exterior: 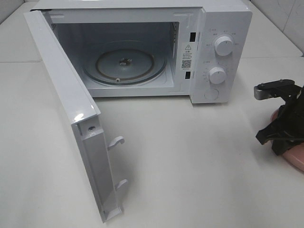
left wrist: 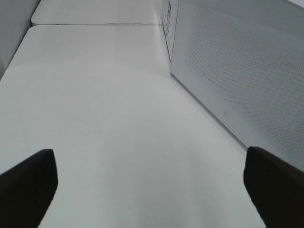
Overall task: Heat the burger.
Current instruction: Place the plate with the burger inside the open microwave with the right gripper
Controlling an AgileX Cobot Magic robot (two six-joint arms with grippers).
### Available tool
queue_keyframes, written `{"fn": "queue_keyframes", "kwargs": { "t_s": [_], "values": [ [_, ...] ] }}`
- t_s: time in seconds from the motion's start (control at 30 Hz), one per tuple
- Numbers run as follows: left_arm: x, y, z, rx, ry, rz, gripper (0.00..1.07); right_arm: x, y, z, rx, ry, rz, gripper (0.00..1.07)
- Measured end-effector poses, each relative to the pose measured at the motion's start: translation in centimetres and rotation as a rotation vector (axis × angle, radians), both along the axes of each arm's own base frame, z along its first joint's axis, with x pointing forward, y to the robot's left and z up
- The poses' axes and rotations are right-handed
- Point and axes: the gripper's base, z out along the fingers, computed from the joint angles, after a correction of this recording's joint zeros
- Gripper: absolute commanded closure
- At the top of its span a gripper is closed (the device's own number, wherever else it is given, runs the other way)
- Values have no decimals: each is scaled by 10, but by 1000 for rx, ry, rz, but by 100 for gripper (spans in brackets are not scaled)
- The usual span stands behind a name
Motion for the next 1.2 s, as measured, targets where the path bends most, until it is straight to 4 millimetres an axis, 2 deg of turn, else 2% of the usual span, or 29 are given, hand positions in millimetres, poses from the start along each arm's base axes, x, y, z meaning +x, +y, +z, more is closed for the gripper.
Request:
{"fn": "queue_keyframes", "kwargs": {
  "t_s": [0.23,0.3,0.5,0.57,0.67,0.83,1.13,1.2],
  "values": [
    [0,0,0,0,0,0,6,-12,10,12,-42,18,71,107],
    [0,0,0,0,0,0,6,-21,21,23,-57,26,96,107],
    [0,0,0,0,0,0,6,-30,25,33,-58,37,101,107],
    [0,0,0,0,0,0,6,-42,29,47,-55,25,104,107],
    [0,0,0,0,0,0,6,-49,34,53,-50,12,122,107],
    [0,0,0,0,0,0,6,-74,51,68,-54,-8,223,107],
    [0,0,0,0,1,0,6,-100,75,86,-74,-23,385,107],
    [0,0,0,0,1,0,6,-109,86,90,-86,-33,468,107]
  ]
}}
